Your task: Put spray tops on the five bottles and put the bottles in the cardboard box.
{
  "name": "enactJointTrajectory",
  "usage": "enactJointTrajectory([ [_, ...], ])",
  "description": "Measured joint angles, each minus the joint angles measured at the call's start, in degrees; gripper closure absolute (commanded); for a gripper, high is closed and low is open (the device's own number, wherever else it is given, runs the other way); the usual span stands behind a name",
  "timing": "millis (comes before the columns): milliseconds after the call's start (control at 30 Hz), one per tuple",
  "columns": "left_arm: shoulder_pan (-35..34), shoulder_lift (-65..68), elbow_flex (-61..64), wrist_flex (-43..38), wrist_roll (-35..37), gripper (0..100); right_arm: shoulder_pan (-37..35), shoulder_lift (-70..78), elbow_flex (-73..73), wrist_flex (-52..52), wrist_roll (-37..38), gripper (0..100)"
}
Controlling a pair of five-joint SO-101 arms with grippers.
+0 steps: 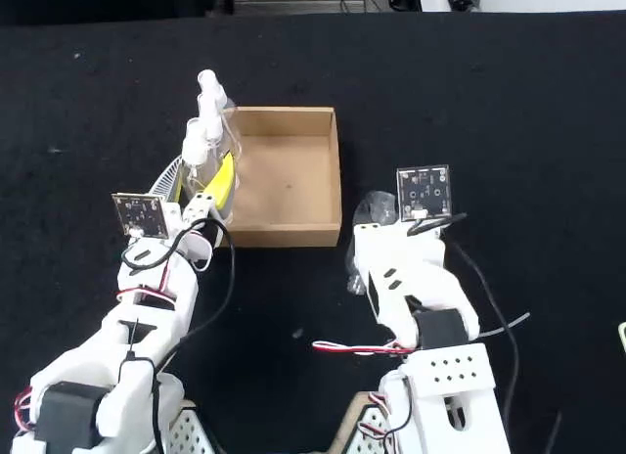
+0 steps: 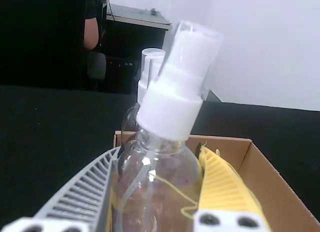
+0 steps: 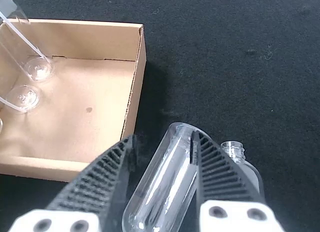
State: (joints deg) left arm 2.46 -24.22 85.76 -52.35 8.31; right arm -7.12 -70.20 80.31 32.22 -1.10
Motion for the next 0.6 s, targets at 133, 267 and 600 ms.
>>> enactJointTrajectory([
  [133,0.0,0.0,0.0,0.0,0.0,97,0.0,0.0,0.0,0.0,0.0,83.7],
  [267,0.0,0.0,0.0,0.0,0.0,97,0.0,0.0,0.0,0.0,0.0,83.7],
  [600,0.0,0.26,-1.67,0.0,0.0,97,0.0,0.0,0.0,0.0,0.0,83.7],
])
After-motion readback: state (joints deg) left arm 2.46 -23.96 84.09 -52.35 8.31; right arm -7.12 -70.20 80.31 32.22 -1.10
